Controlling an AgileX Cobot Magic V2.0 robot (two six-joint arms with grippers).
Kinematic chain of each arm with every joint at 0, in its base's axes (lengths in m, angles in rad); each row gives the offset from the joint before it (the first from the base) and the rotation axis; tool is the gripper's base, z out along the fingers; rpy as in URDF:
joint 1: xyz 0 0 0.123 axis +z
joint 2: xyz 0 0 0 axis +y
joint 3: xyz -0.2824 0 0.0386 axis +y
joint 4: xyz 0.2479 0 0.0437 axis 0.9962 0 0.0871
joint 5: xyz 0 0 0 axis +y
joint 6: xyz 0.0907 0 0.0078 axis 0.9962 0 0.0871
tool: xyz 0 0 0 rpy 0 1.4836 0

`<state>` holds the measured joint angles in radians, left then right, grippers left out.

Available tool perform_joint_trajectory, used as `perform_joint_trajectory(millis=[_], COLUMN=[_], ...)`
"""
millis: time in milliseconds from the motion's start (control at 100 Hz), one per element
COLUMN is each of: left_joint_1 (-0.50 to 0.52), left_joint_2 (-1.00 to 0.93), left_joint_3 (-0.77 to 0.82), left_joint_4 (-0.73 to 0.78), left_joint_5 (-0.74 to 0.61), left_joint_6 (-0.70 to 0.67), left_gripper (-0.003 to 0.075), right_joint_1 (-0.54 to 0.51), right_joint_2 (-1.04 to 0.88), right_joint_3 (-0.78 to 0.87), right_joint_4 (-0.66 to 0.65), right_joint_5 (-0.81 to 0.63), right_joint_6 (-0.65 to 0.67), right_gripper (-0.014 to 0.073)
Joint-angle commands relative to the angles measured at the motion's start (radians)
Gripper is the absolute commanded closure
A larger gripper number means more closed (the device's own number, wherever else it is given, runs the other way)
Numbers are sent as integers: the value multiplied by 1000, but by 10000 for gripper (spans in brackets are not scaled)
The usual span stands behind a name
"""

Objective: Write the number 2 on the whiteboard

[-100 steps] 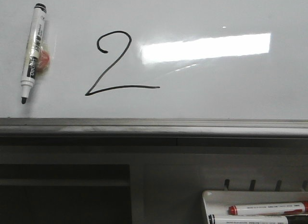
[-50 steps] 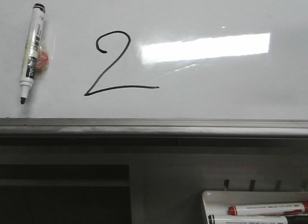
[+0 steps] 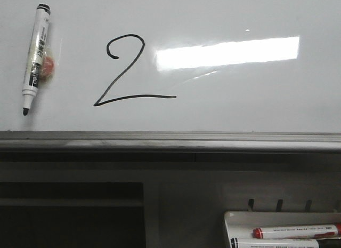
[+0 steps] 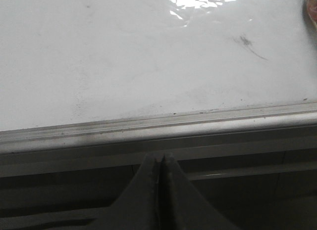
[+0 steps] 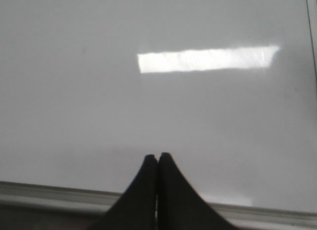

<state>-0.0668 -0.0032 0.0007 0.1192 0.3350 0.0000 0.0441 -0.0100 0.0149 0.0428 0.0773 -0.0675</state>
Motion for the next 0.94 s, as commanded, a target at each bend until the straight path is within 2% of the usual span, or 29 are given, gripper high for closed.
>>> perform_joint_trajectory(millis=[0, 250, 930], left_joint_1=[1, 1, 1], left_joint_2=[-27, -27, -27], left_joint_3=[10, 10, 10], left_joint_4=[2, 2, 2], left_joint_5=[-57, -57, -57], left_joint_6=[0, 0, 0], left_gripper=[741, 741, 741], right_joint_1=[-24, -34, -34], right_joint_2=[-20, -20, -20], right_joint_3=[25, 26, 26], right_joint_4=[9, 19, 23], right_joint_5=[-3, 217, 217], right_joint_6=[2, 3, 3], right_gripper=[665, 665, 665])
